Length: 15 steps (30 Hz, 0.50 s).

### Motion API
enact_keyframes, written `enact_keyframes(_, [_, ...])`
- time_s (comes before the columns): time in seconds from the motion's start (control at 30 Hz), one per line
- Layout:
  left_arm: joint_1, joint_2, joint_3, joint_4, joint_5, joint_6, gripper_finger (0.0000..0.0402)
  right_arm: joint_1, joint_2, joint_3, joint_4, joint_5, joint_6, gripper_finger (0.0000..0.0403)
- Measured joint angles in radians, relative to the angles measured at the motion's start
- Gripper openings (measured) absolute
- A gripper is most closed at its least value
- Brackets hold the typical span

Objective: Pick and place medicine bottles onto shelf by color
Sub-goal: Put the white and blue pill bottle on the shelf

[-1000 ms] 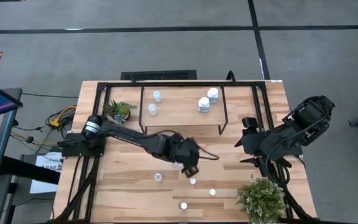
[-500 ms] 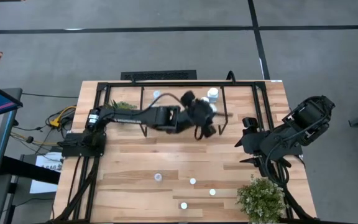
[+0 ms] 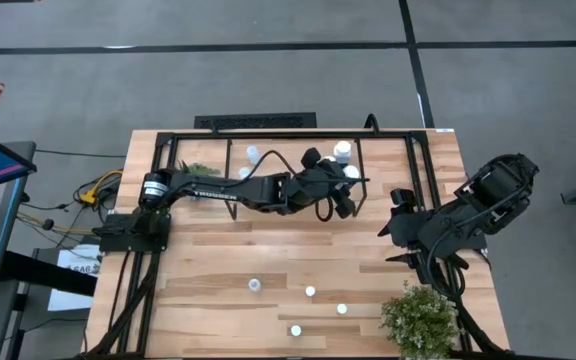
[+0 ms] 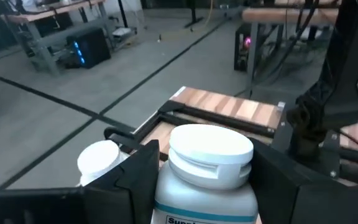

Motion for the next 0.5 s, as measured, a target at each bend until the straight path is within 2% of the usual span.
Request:
enact_keyframes(0.17, [-0.009,-0.001,-0.121,0.176,-0.014,-0.025,0.0181,0.0,0.0,0.0,0.0,-0.003,0.0,0.0272])
enact_keyframes(0.5, [-0.01,-0.002,-0.261,0.427,-0.026,-0.001,0.0181,0.0,0.0,0.0,0.0,-0.006,-0.001,0.0272])
